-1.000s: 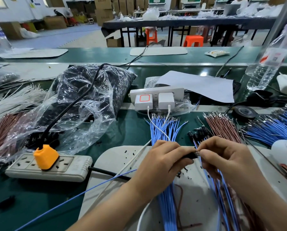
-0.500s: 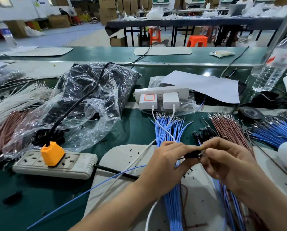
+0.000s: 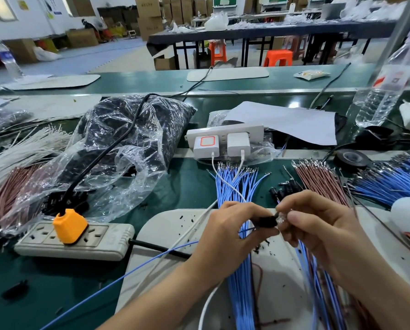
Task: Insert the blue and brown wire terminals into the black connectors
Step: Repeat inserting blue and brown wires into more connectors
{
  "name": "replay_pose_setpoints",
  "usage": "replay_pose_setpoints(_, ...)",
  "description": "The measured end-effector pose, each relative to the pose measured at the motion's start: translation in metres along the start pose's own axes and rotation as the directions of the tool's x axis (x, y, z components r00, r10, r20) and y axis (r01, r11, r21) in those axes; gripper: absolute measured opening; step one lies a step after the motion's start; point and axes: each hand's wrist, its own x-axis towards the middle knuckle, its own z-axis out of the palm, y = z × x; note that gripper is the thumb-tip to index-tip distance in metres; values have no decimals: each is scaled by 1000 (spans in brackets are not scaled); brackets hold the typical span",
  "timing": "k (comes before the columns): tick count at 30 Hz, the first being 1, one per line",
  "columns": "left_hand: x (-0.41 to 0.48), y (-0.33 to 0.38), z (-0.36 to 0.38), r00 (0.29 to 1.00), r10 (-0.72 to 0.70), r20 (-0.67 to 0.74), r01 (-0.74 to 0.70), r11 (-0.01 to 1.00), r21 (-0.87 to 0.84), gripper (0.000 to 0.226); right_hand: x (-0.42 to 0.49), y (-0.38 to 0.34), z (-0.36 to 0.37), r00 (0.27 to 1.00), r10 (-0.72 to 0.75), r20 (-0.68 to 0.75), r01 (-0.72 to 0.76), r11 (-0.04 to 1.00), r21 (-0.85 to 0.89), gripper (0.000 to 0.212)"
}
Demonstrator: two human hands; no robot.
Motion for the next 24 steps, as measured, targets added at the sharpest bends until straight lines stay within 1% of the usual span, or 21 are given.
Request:
replay_pose_setpoints(2, 0, 0, 0, 1000, -8, 2, 8, 1000, 3, 20, 0, 0, 1, 1000, 1, -31, -1, 1000, -24, 12)
replay_pose_setpoints(5, 0, 0, 1, 1000, -7, 7, 7, 1000, 18, 21, -1, -3, 4, 999, -6, -51, 2, 997, -79, 10)
replay_pose_setpoints(9, -1, -1, 0, 999, -43, 4, 43, 999, -10, 23, -3, -8, 7, 995, -72, -70, 56, 977, -208, 12)
replay_pose_setpoints(10, -1, -1, 0, 999, -49, 2, 49, 999, -14, 22, -4, -8, 6, 992, -100, -73, 77, 960, -271, 18)
replay_pose_setpoints(12, -1, -1, 0, 999, -52, 5, 52, 999, -8, 22, -4, -7, 6, 983, -168, -77, 118, 890, -441, 31)
replay_pose_setpoints(14, 0, -2, -1, 999, -41, 3, 41, 999, 4, 21, -4, -6, 7, 972, -227, -65, 152, 809, -567, 36)
replay_pose_setpoints(15, 0, -2, -1, 999, -39, 3, 39, 999, 8, 21, -4, -5, 7, 969, -238, -60, 158, 790, -593, 37)
replay_pose_setpoints(18, 0, -2, -1, 998, -58, 6, 58, 998, 5, 20, -5, -6, 8, 975, -215, -64, 141, 809, -570, 33)
replay_pose_setpoints(22, 0, 0, -2, 994, -102, 25, 103, 994, -28, 18, -3, -8, 4, 992, -100, -72, 65, 920, -387, 21)
replay_pose_setpoints(24, 0, 2, -2, 992, -116, 50, 118, 992, -47, 19, -2, -8, 1, 995, -45, -84, 14, 938, -346, 18)
